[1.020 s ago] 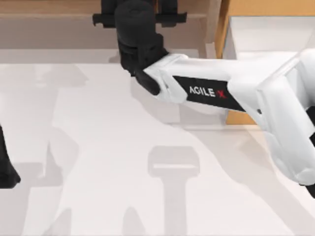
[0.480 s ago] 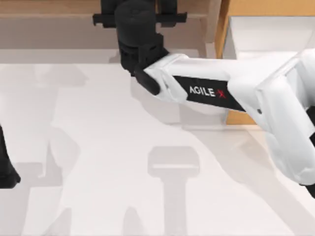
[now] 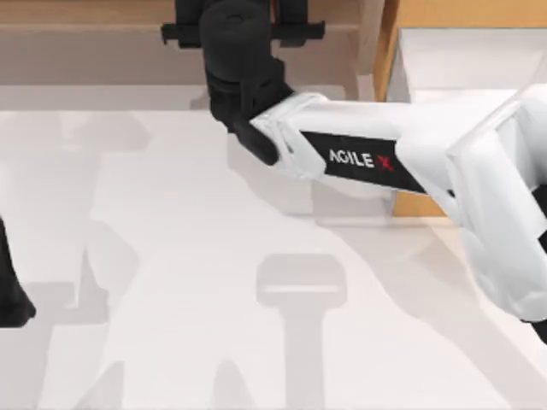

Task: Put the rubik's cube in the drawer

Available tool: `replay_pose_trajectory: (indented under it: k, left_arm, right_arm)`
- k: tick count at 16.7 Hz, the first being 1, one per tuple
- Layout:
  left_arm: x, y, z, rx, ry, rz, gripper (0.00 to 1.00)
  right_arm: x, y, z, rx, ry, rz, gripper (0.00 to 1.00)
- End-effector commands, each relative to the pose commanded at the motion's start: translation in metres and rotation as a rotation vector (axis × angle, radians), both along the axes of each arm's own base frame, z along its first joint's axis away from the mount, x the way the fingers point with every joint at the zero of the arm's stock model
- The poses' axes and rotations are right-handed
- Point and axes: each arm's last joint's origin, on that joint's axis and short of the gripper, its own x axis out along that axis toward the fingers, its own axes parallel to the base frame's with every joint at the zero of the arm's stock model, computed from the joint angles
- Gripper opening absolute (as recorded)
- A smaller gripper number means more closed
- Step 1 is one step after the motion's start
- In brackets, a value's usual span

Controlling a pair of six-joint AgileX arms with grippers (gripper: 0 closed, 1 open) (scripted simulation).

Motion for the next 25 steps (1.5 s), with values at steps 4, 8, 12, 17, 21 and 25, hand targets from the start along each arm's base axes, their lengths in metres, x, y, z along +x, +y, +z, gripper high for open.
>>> replay_pose_trajectory:
  k: [4, 8, 12, 17, 21, 25]
  left_arm:
    - [0.0, 0.0, 0.0, 0.0, 0.0, 0.0, 1.0]
    - [0.0, 0.0, 0.0, 0.0, 0.0, 0.0, 1.0]
    - [0.0, 0.0, 0.0, 0.0, 0.0, 0.0, 1.0]
    - [0.0, 0.0, 0.0, 0.0, 0.0, 0.0, 1.0]
    - [0.0, 0.0, 0.0, 0.0, 0.0, 0.0, 1.0]
    - [0.0, 0.0, 0.0, 0.0, 0.0, 0.0, 1.0]
  right_arm:
    - [-0.009, 0.0, 0.009, 0.0, 0.0, 0.001, 0.0]
    - [-0.017, 0.0, 0.018, 0.0, -0.001, 0.0, 0.0]
    - [-0.017, -0.002, 0.018, 0.001, 0.0, -0.005, 0.0]
    - [-0.033, 0.014, 0.042, 0.065, -0.032, 0.108, 0.0]
    - [-0.061, 0.037, 0.084, 0.167, -0.058, 0.334, 0.0]
    - [-0.081, 0.043, 0.13, 0.24, -0.031, 0.556, 0.0]
